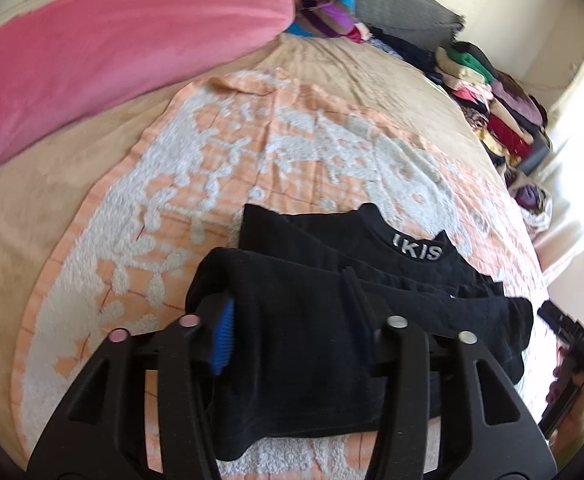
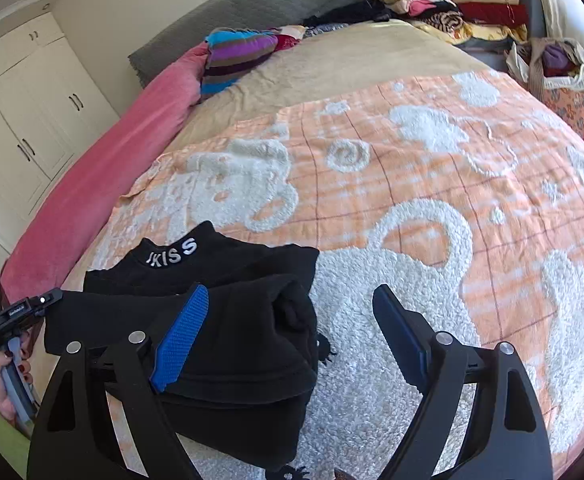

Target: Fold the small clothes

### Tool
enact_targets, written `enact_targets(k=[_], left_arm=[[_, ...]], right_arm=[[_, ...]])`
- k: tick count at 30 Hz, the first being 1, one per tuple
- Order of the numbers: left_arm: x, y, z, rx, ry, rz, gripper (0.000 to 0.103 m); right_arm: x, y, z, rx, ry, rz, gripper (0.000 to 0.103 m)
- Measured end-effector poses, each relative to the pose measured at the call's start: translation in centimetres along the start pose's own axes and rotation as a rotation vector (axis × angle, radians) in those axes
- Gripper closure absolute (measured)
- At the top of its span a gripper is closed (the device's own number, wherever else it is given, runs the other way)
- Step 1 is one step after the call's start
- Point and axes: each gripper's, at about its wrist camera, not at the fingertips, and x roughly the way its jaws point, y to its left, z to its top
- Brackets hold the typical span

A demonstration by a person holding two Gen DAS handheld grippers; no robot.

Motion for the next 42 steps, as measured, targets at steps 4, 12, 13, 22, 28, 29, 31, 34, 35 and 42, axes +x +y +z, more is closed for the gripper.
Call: enact_targets(k=[4, 12, 13, 22, 28, 29, 31, 34, 35, 42], left_arm=[[-0.2, -1.0, 0.0, 0.054, -0.002, 0.032, 0.049], [-2.3, 0.0, 1.3, 0.044, -0.061, 0.123, 0.032], [-2.6, 0.1, 1.1, 0.046, -0.064, 0.123, 0.032], [-4.2, 1.9, -3.8, 0.017, -0.011, 0.119, 0.032], [-3.4, 1.5, -6.1, 0.021, 0.045, 0.085, 0.032], [-3.1, 1.3, -6.2, 0.023, 0.05, 0.079, 0.032], [-2.5, 1.2, -6.3, 0.015, 0.06, 0.061, 0.032], [-1.4, 1.1, -6.1, -0.004, 0.078, 0.051, 0.033], [-1.1, 1.1, -6.0, -0.014, 0.08, 0.044, 0.036], [-1.1, 0.6, -5.5, 0.002, 0.083, 0.032, 0.098]], right_arm=[[0.0, 1.3, 0.0, -0.048, -0.003, 0.001, 0.019], [-0.2, 2.1, -0.1, -0.086, -0.002, 0.008, 0.018], [-0.3, 2.2, 0.0, -0.089, -0.003, 0.01, 0.018], [-1.3, 2.7, -0.1, -0.103, 0.002, 0.039, 0.018], [-1.1, 3.0, -1.6, -0.115, 0.078, 0.063, 0.018], [-1.0, 3.0, -1.9, -0.117, 0.086, 0.063, 0.018], [-0.6, 3.0, -2.4, -0.12, 0.115, 0.059, 0.018], [0.2, 2.7, -2.8, -0.102, 0.144, 0.055, 0.019], [0.5, 2.5, -2.9, -0.093, 0.154, 0.057, 0.019], [1.0, 2.0, -3.1, -0.12, 0.194, 0.081, 0.085]])
